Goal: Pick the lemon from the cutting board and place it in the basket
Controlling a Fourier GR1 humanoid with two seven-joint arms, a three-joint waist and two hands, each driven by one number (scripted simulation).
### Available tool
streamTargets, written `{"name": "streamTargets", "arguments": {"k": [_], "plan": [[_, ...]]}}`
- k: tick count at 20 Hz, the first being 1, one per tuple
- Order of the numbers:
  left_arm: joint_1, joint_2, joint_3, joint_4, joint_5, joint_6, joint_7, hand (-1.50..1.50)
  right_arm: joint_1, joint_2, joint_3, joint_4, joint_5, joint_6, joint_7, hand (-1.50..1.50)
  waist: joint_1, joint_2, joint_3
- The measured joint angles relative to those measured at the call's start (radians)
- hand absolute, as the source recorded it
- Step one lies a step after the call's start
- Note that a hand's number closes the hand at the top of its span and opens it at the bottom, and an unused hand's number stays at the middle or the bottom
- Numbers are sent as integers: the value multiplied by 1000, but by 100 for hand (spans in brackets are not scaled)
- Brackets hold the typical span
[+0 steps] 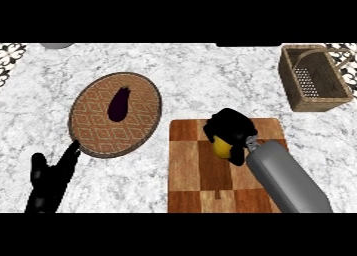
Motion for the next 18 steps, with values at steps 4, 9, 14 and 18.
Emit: {"name": "streamTargets", "arguments": {"k": [4,9,14,18], "plan": [[22,5,12,-7,4,1,-1,0,34,65,-86,-61,-1,64,261,150,-25,-7,-1],[33,-3,11,-18,-1,7,-7,0,86,142,-121,-270,11,122,531,150,-30,-7,-1],[28,-2,14,-12,-2,1,-8,0,98,169,-203,-489,-183,46,678,150,-25,-5,1],[22,0,16,-11,3,-5,2,0,51,176,-276,-658,-359,-69,782,150,-21,-6,1]]}}
